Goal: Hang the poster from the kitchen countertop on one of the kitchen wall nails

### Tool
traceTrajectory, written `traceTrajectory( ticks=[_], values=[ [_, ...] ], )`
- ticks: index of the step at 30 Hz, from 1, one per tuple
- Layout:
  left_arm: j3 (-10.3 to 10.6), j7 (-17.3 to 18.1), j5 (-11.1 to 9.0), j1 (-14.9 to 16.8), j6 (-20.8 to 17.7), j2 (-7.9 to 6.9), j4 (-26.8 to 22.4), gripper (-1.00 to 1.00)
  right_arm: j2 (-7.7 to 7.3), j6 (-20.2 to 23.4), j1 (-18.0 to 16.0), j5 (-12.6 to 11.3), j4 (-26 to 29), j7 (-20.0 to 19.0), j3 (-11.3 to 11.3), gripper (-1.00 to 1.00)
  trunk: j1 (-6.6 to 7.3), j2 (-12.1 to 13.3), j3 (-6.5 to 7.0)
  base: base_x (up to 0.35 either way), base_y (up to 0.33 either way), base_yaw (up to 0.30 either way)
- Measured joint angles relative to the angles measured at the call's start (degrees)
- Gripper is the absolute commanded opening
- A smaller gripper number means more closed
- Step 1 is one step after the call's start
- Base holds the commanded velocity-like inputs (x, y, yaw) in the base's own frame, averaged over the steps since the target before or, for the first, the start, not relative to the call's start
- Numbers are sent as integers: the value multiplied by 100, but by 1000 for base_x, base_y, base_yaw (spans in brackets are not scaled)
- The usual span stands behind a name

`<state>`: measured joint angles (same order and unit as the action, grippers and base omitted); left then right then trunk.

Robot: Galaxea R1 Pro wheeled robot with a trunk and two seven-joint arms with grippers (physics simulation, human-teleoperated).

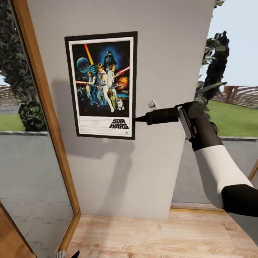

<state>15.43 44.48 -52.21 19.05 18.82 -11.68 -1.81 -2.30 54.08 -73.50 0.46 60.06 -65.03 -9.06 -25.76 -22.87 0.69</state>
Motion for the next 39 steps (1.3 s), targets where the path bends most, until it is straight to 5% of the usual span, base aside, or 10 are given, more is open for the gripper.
traceTrajectory(
  ticks=[10, 30, 33, 35, 39],
  values=[
    [0, 0, 0, 0, 0, 0, 0, 100, 23, 2, -154, -1, -9, -4, -261, -100, 0, 0, 0, 0, 0, 0],
    [0, 0, 0, 0, 0, 0, 0, 100, 0, -38, -157, 22, 4, 210, -223, -100, 0, 0, 0, 0, 0, 0],
    [0, 2, 0, 0, 0, 0, 0, 100, -8, -50, -155, 3, 4, 325, -104, -100, 0, 0, 0, 0, 0, 0],
    [-1, 3, 0, -1, 0, -3, -1, 100, -15, -71, -149, 5, 4, 374, 343, -100, 0, 0, 0, 0, 0, 0],
    [0, 3, 0, 0, 0, -1, 0, 100, -19, -60, -144, -17, 9, 378, 470, -100, 0, 0, 0, 0, 0, 0]
  ],
)
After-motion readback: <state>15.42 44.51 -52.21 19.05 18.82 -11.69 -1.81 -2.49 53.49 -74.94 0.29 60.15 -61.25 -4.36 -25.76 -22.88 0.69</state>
